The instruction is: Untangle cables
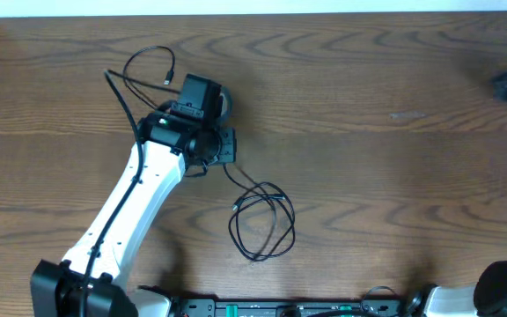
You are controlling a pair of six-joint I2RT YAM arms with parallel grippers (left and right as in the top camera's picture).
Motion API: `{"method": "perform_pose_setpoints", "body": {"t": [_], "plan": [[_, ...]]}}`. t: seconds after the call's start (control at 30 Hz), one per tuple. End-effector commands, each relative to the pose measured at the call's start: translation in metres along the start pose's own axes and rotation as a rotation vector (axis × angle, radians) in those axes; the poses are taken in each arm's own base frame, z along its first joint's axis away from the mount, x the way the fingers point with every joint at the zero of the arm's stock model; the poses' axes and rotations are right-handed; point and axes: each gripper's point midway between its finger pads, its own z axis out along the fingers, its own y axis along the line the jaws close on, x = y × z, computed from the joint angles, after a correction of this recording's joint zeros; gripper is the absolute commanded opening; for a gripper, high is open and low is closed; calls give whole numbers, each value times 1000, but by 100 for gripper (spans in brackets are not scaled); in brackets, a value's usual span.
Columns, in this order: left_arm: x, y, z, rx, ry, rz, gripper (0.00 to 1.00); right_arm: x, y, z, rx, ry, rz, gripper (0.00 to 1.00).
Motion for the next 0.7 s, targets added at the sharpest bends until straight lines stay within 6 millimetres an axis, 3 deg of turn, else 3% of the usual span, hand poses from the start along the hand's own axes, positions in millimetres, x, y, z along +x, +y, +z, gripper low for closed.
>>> {"method": "perform_pose_setpoints", "body": {"t": [0.0, 0.07, 0.1, 0.17, 0.37, 0.4, 0.43, 0.5, 0.53, 0.6, 0.63, 0.67], "plan": [[-35, 0, -56, -39, -216, 43, 8, 37, 62, 13, -147, 130, -274, 75], [-30, -33, -73, 150, -227, 82, 8, 63, 94, 20, -182, 206, -396, 79], [-22, -69, -85, 357, -207, 183, 8, 71, 105, 26, -140, 225, -415, 78], [-4, -125, -109, 676, -187, 375, 7, 64, 93, 32, 9, 199, -344, 78], [23, -188, -126, 828, -248, 680, 8, 61, 84, 31, 64, 190, -309, 80], [22, -188, -122, 795, -259, 690, 8, 61, 84, 31, 64, 190, -309, 81], [15, -179, -112, 704, -272, 672, 17, 61, 83, 31, 64, 191, -313, 81], [7, -153, -95, 552, -244, 573, 45, 62, 84, 31, 60, 194, -314, 83], [5, -142, -89, 495, -232, 539, 50, 64, 86, 31, 50, 199, -314, 83], [1, -72, -67, 173, -163, 333, 54, 79, 100, 29, -45, 256, -349, 84], [1, -64, -66, 139, -156, 302, 54, 81, 102, 29, -53, 264, -351, 84], [2, -41, -63, 61, -135, 201, 54, 91, 107, 29, -71, 298, -376, 85]]}}
